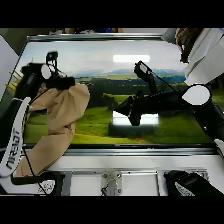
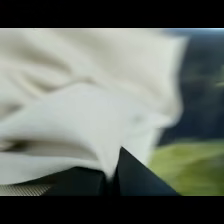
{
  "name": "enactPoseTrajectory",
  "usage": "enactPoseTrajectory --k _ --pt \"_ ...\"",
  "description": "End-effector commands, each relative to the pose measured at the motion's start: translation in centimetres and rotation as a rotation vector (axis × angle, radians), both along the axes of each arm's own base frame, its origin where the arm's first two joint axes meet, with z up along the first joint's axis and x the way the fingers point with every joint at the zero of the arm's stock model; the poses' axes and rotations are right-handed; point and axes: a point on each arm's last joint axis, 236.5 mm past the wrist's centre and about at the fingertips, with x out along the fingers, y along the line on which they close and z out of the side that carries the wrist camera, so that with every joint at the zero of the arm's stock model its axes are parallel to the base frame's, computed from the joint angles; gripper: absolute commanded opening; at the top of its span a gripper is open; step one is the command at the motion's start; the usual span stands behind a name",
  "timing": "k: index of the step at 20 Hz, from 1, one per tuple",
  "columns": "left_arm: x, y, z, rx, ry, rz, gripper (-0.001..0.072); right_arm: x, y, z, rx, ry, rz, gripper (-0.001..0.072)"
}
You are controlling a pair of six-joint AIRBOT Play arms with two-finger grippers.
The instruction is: Fold the clothes and pants, and hang the long-sleeved shirts on hangers.
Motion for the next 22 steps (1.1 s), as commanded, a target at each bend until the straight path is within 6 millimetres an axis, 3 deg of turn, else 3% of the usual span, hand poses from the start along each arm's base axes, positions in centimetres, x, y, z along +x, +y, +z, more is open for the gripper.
enactPoseTrajectory --k 1,3,5,8,10,11,13,15,16,17,18,20,22 --pt "-3.4 -9.8 14.4 -0.126 -0.301 -0.224 0.0022 3.3 -4.0 2.2 -0.011 -0.07 -0.168 0.0026" --pt "-6.5 -15.3 19.6 -0.178 -0.431 -0.361 0.0022 6.4 -9.0 4.9 0.004 -0.139 -0.396 0.0026" --pt "-9.0 -20.2 21.9 -0.234 -0.499 -0.466 0.0022 7.8 -13.7 7.7 0.038 -0.201 -0.571 0.0026" --pt "-10.8 -27.4 20.6 -0.285 -0.51 -0.587 0.0022 8.0 -18.8 10.4 0.069 -0.257 -0.74 0.0026" --pt "-10.3 -31.5 19.8 -0.331 -0.536 -0.615 0.0022 7.7 -20.8 11.3 0.074 -0.276 -0.804 0.0026" --pt "-9.8 -33.0 20.3 -0.365 -0.554 -0.609 0.0022 7.6 -21.6 11.6 0.078 -0.279 -0.832 0.0026" --pt "-9.1 -34.7 23.4 -0.43 -0.616 -0.613 0.0022 7.5 -22.8 12.0 0.081 -0.289 -0.87 0.0026" --pt "-8.5 -33.8 28.3 -0.467 -0.727 -0.597 0.0022 7.4 -23.5 12.3 0.079 -0.297 -0.891 0.0026" --pt "-8.2 -32.4 30.5 -0.479 -0.78 -0.574 0.0022 7.4 -23.6 12.3 0.078 -0.297 -0.895 0.0026" --pt "-7.7 -30.3 31.8 -0.478 -0.811 -0.54 0.0022 7.4 -23.7 12.2 0.075 -0.299 -0.896 0.0026" --pt "-7.2 -27.9 31.6 -0.456 -0.805 -0.507 0.0022 7.4 -23.7 12.2 0.075 -0.297 -0.896 0.0026" --pt "-5.8 -22.4 27.2 -0.352 -0.675 -0.43 0.0022 7.4 -23.8 12.1 0.067 -0.298 -0.901 0.0026" --pt "-5.3 -16.6 19.1 -0.226 -0.442 -0.349 0.0022 7.7 -23.9 11.8 0.075 -0.278 -0.907 0.0026"
